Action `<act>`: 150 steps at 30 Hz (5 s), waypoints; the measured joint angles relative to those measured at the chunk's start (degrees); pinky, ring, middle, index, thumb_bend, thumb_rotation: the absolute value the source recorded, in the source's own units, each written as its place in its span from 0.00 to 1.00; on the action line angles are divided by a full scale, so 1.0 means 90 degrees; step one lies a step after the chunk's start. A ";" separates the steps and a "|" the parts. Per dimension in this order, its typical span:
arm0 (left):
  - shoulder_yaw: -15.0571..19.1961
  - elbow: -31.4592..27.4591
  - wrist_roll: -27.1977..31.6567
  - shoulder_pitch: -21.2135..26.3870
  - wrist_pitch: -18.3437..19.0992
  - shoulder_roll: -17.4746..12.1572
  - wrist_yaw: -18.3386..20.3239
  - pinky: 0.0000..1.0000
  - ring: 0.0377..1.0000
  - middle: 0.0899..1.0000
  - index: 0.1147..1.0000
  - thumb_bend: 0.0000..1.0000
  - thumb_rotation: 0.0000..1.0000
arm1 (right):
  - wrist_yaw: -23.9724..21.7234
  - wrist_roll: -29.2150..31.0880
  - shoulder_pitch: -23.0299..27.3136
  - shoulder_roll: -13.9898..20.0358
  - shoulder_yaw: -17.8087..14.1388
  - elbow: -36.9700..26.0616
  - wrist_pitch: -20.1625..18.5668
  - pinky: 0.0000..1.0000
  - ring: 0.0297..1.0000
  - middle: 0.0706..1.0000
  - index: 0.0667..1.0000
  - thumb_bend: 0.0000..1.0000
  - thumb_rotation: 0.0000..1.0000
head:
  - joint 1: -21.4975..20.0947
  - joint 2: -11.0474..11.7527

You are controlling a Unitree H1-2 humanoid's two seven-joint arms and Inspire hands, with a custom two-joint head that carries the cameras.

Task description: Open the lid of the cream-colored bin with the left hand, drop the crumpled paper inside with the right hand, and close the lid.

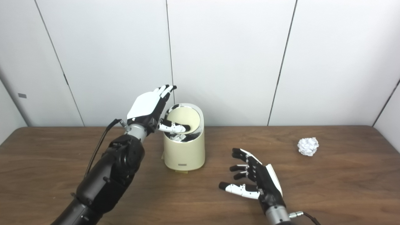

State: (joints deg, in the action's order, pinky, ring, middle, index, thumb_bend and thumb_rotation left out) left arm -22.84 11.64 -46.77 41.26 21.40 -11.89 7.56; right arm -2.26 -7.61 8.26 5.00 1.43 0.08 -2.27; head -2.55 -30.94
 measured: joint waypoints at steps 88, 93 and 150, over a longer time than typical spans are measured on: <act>0.2829 0.0208 0.4768 -0.3096 -0.3697 0.0135 -0.0704 0.69 0.75 0.75 0.83 0.63 0.12 | 0.0443 -0.2103 0.1405 0.3019 -0.1068 0.0912 -0.1031 0.69 0.86 0.84 0.80 0.91 0.12 | -0.1748 0.0488; 0.2811 0.0197 0.4762 -0.3117 -0.3699 0.0079 -0.0593 0.71 0.75 0.75 0.83 0.62 0.11 | 0.0394 -0.2327 0.1630 0.3066 -0.0642 0.1559 -0.1305 0.76 0.88 0.84 0.81 0.91 0.12 | -0.1738 0.0479; 0.2790 0.0000 0.4605 -0.3241 -0.3562 0.0057 -0.0507 0.76 0.74 0.71 0.80 0.55 0.05 | 0.0732 -0.3509 0.2682 0.3361 0.1442 0.3684 -0.0467 0.86 0.70 0.44 0.46 0.53 0.00 | -0.1582 0.0244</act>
State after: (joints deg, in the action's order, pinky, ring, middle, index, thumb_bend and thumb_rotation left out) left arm 2.27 11.64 -5.32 12.09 -10.66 -11.37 2.99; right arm 4.33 -39.19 32.40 35.25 14.40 33.25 -6.47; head -16.79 -28.74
